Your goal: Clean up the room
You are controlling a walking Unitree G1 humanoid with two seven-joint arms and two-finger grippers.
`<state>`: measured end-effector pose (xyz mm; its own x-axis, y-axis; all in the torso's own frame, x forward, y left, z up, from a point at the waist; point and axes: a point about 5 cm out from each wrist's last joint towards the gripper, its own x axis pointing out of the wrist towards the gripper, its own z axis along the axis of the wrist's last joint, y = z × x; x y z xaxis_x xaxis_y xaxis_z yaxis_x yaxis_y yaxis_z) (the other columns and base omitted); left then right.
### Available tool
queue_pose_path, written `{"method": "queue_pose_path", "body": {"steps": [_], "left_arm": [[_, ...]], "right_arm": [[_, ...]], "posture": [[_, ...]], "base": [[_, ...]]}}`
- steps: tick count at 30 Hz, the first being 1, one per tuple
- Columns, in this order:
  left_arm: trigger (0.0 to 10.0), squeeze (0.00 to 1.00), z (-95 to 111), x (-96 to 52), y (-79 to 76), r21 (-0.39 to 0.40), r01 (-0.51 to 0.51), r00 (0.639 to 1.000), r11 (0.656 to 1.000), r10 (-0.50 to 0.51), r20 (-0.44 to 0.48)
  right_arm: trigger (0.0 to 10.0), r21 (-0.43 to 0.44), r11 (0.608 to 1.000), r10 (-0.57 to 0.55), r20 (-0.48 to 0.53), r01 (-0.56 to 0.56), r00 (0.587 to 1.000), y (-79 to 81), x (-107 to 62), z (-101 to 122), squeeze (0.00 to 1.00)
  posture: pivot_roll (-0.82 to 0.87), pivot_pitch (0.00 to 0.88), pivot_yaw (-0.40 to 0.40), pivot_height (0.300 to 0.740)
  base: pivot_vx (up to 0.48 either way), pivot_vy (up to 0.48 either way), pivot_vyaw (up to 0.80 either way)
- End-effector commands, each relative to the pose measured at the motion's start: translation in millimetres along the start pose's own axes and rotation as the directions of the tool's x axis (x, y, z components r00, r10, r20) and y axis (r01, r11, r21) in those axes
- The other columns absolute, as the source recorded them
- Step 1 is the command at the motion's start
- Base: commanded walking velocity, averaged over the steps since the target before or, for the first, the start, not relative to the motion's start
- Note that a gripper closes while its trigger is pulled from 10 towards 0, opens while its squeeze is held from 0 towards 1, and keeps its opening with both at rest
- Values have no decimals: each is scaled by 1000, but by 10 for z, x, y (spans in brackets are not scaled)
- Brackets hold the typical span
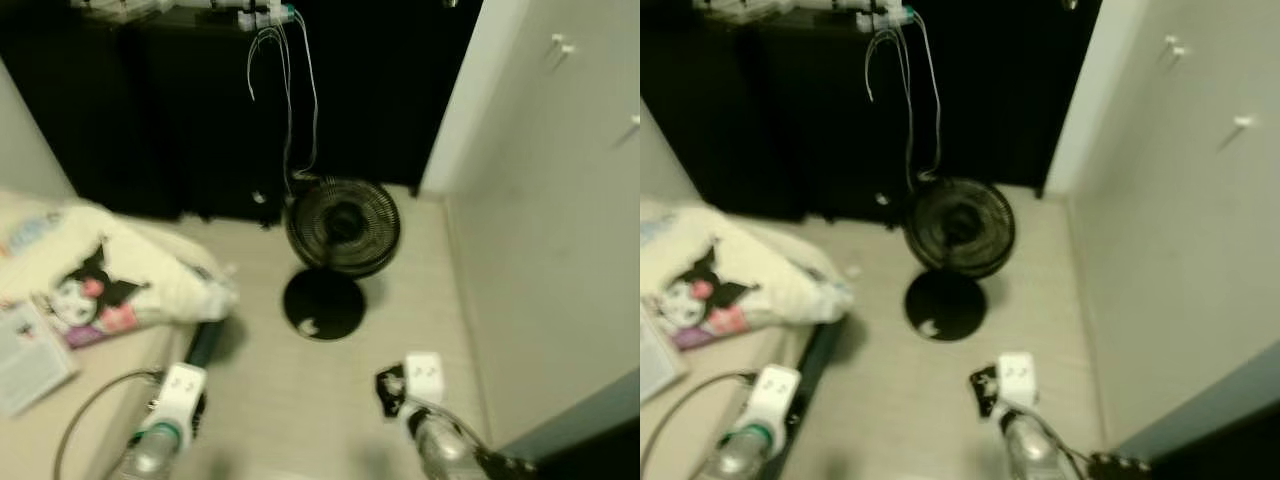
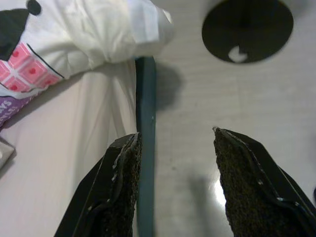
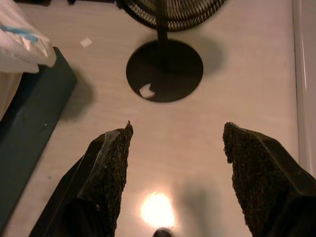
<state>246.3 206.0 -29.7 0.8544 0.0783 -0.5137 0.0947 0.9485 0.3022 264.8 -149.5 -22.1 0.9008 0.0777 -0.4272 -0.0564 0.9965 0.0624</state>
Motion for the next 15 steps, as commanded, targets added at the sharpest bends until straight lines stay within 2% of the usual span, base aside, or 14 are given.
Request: {"method": "queue_pose_path", "body": {"steps": [1, 11, 15], "left_arm": [[10000, 0, -101, -35, 32, 7, -8, 999, 1000, 8, -35], [10000, 0, -100, -32, 14, 6, -14, 999, 1000, 14, -37], [10000, 0, -100, -32, 15, 4, -22, 999, 1000, 22, -39]], "right_arm": [[10000, 18, 999, 42, 38, -43, 998, 120, 21, 55, 0], [10000, -22, 995, 102, 102, -100, 990, 283, 103, 260, 0], [10000, -23, 993, 117, 122, -115, 986, 326, 121, 317, 0]], "posture": [[83, 0, 37, 740], [86, 0, 30, 740], [87, 0, 28, 740]], "base": [[416, 0, 0], [374, 0, 0], [0, 0, 0]]}}
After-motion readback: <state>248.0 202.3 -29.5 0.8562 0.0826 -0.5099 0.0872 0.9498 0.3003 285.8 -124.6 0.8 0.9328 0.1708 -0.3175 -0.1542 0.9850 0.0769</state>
